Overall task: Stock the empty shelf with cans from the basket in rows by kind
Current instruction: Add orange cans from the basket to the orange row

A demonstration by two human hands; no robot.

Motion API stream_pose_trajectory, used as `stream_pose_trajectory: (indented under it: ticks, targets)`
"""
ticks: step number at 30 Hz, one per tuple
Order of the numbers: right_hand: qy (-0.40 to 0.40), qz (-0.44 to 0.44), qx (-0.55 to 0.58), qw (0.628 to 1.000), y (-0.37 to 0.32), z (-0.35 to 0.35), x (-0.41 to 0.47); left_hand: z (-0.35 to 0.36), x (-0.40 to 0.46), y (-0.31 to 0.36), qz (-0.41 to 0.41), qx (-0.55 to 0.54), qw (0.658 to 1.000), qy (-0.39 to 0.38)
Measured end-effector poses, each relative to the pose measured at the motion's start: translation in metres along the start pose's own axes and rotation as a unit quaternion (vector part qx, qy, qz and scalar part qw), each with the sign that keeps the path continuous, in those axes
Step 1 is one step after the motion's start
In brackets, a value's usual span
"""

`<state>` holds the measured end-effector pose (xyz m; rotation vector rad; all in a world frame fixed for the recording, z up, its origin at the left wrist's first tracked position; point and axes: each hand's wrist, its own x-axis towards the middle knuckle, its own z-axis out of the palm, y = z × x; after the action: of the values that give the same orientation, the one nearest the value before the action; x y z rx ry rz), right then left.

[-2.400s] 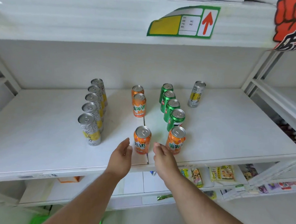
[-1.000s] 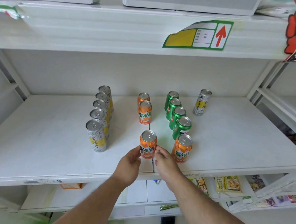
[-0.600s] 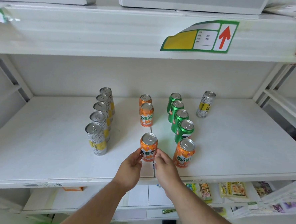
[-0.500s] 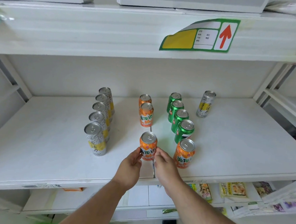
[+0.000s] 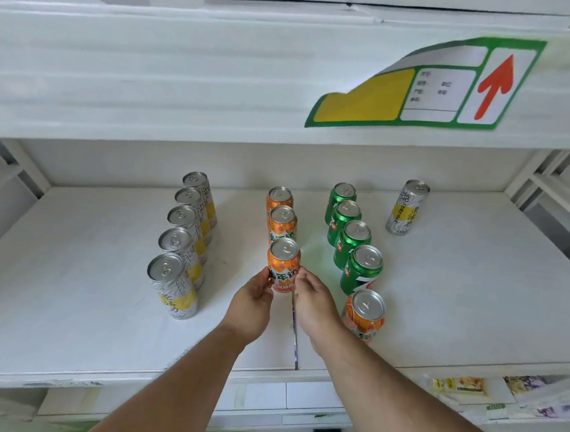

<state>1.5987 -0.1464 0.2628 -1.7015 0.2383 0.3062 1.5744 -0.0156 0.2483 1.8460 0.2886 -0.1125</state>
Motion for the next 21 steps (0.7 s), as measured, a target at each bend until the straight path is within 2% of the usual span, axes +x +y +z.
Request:
stream_pose_trajectory:
  ticks: [10, 21]
  targets:
    - [-0.009, 0.004, -0.017, 1.000, -0.013, 0.001, 0.024, 0.002, 0.029, 0.009, 0.003, 0.010, 1.000, 0.009]
    - [-0.020, -0.004, -0.027, 0.999, -0.018, -0.003, 0.016, 0.002, 0.015, 0.014, -0.022, -0.019, 0.999, 0.022]
